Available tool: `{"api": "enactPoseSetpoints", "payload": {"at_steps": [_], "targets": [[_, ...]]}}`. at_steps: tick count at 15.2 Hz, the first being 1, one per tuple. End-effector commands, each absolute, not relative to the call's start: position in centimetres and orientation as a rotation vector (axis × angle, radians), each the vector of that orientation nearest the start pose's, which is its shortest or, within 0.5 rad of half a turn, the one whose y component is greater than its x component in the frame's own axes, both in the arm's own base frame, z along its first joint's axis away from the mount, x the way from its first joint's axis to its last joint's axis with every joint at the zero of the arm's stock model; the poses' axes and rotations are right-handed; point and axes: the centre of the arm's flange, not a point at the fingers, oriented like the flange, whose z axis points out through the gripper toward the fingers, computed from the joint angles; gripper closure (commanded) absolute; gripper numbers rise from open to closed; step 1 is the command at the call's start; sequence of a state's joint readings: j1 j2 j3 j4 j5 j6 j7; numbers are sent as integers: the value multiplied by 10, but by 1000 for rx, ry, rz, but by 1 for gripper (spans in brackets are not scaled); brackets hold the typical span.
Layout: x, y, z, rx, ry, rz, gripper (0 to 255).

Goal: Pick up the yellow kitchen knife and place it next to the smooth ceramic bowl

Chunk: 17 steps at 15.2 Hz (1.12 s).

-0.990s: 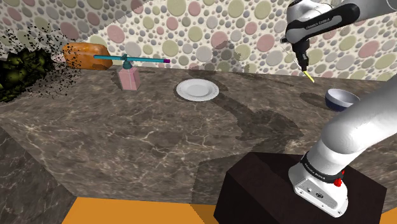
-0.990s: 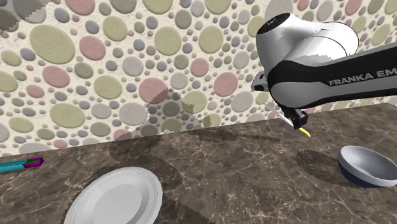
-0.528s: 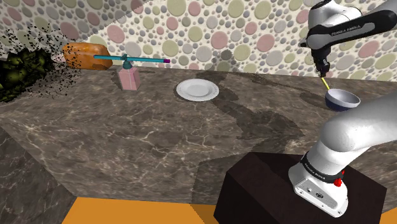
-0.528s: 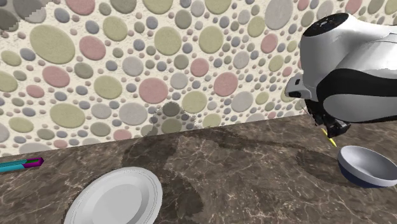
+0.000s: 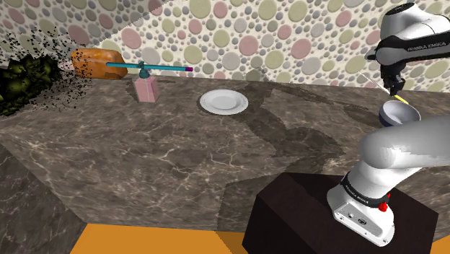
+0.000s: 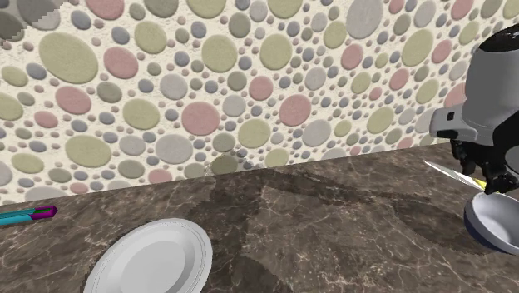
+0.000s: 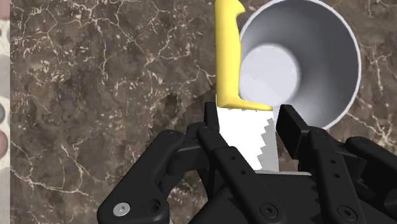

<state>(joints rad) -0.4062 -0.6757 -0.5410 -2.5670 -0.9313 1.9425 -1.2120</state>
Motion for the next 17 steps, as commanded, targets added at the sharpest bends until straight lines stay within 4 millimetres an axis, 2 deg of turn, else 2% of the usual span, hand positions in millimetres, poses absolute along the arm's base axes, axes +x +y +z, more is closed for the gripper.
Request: {"api": "enactPoseSetpoints", "payload": {"at_steps": [1, 17], "targets": [[145, -347, 461, -3147, -1181, 761, 255], [-60, -379, 461, -3147, -1181, 761, 255]]}}
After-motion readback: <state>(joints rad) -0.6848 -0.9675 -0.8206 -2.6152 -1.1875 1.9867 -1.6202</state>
